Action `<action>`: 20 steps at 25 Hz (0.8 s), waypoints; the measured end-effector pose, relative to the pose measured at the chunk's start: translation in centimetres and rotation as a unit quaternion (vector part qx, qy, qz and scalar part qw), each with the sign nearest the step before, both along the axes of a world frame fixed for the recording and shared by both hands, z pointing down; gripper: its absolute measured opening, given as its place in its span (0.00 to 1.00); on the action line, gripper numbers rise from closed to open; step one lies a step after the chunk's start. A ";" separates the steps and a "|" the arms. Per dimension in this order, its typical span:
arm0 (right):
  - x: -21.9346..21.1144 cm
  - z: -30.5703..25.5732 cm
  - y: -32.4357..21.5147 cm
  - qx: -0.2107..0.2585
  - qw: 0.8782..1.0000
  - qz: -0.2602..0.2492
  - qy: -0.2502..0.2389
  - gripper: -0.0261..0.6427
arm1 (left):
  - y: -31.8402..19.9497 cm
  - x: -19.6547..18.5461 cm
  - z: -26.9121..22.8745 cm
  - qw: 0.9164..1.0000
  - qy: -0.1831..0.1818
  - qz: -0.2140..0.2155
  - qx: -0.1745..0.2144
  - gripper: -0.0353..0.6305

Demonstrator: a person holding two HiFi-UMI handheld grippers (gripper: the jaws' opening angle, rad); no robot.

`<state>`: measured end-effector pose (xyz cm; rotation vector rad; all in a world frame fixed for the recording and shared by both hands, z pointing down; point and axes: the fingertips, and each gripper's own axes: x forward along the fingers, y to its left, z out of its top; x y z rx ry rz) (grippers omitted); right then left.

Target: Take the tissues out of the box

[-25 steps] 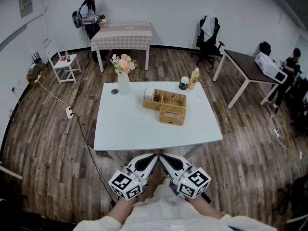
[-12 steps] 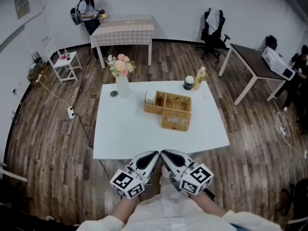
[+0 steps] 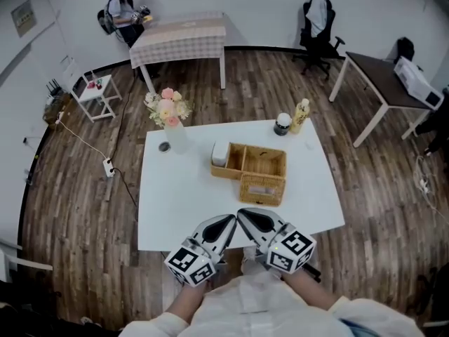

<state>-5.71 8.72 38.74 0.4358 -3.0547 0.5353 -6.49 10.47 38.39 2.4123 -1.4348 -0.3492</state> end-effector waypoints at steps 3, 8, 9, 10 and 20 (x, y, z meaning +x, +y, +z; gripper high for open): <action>-0.4 0.3 -2.3 -0.006 1.000 -0.005 0.001 0.09 | -2.3 -0.3 0.3 1.000 -0.003 -0.002 -0.008 0.06; -0.8 1.0 -6.2 -0.019 1.000 -0.014 0.005 0.09 | -6.3 -0.7 0.9 1.000 -0.008 -0.003 -0.025 0.06; -0.9 0.9 -7.1 -0.022 1.000 -0.015 0.004 0.09 | -7.2 -0.8 0.9 1.000 -0.011 -0.003 -0.028 0.06; -1.0 0.9 -8.0 -0.025 1.000 -0.017 0.003 0.09 | -8.2 -0.9 0.9 0.999 -0.013 -0.003 -0.030 0.06; -1.0 2.6 -14.7 -0.029 0.999 -0.036 0.011 0.09 | -15.3 -1.1 2.3 0.998 -0.048 -0.009 -0.048 0.06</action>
